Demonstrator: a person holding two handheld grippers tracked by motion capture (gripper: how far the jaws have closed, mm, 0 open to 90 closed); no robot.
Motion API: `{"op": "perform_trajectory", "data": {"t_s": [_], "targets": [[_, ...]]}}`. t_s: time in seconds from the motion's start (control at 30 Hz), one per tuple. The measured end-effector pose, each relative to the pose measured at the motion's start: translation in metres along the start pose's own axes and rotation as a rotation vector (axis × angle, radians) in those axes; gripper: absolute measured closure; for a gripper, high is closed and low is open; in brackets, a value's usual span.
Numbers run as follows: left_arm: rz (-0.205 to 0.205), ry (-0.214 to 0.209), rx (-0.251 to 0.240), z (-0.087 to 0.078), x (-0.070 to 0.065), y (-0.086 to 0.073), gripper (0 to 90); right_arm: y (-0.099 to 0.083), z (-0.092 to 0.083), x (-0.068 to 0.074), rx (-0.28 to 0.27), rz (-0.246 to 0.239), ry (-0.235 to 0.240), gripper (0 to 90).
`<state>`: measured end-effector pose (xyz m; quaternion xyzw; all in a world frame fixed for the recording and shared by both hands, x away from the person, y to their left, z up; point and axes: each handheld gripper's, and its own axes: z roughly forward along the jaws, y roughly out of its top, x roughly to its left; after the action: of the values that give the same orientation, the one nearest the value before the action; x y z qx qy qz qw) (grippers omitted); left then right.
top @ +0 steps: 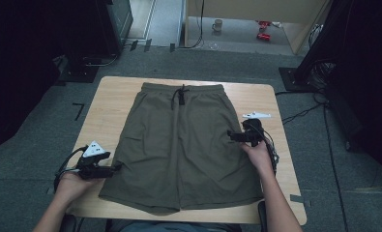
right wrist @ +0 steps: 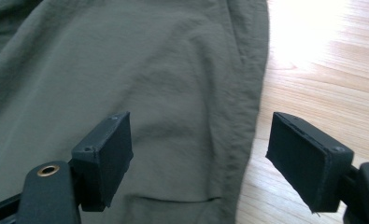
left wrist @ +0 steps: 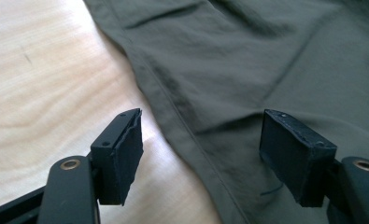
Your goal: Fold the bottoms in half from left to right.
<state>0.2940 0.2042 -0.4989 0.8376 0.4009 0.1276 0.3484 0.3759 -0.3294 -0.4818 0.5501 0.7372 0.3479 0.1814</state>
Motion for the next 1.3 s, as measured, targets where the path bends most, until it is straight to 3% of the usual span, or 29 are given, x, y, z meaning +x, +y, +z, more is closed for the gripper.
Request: {"op": "perform_trajectory", "data": {"t_s": [0.3, 0.6, 0.8, 1.0, 1.23, 1.3], "targets": [[0.043, -0.012, 0.018, 0.002, -0.008, -0.010, 30.0, 0.003, 0.005, 0.012, -0.002, -0.022, 0.009, 22.0], [0.112, -0.029, -0.031, 0.001, -0.013, -0.022, 22.8, 0.015, 0.011, 0.023, -0.038, -0.058, 0.040, 25.1], [0.121, -0.039, -0.041, 0.001, -0.013, -0.024, 19.1, 0.025, 0.015, 0.031, -0.052, -0.039, 0.080, 26.5], [0.115, -0.034, -0.039, 0.001, -0.013, -0.024, 20.4, 0.042, 0.022, 0.046, -0.056, -0.060, 0.116, 29.0], [0.098, -0.015, -0.031, -0.001, -0.014, -0.022, 26.2, 0.056, 0.036, 0.065, -0.040, -0.098, 0.139, 30.9], [0.099, -0.020, -0.033, -0.002, -0.016, -0.022, 34.0, 0.059, 0.041, 0.070, -0.031, -0.112, 0.140, 30.9]]}}
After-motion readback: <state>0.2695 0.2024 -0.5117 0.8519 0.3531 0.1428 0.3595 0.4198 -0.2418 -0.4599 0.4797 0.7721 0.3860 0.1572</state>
